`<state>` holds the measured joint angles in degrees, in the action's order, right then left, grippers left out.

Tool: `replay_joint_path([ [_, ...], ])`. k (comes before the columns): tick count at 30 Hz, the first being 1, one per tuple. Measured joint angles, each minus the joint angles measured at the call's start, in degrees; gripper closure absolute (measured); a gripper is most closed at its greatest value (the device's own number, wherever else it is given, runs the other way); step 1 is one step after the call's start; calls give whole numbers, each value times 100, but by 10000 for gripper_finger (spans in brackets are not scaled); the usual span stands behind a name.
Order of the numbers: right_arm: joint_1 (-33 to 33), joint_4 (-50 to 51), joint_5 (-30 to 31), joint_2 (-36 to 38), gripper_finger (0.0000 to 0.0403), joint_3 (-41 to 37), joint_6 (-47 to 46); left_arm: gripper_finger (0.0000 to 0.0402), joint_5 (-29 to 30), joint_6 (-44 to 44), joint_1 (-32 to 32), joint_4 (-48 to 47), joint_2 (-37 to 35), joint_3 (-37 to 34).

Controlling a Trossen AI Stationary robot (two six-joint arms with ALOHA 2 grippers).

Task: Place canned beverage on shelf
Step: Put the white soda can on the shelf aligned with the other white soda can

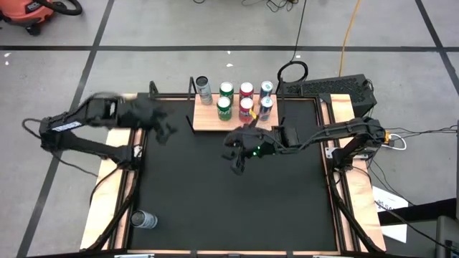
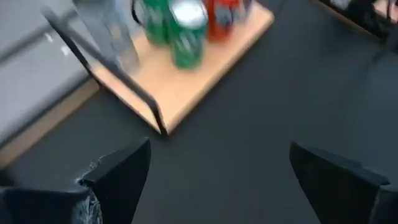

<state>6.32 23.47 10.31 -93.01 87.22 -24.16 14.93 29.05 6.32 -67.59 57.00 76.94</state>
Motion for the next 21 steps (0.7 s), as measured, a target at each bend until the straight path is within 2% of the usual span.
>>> replay_joint_path([
  [6,575,-368,4,-379,198,0,-46,18,649,2425,-2366,-209,71,-558],
  [10,904,-882,-7,-889,198,0,-334,18,574,3750,-3611,-238,586,-595],
  [14,1163,-2061,-3,-1443,198,-2,-412,18,-191,4866,-4620,-313,1224,-432],
  [19,1359,-3840,-43,-2024,197,0,-1039,18,-1537,6326,-5470,-755,1857,-42],
  [21,1373,-4181,-14,-2180,197,0,-1262,18,-1950,6852,-5760,-751,1955,51],
])
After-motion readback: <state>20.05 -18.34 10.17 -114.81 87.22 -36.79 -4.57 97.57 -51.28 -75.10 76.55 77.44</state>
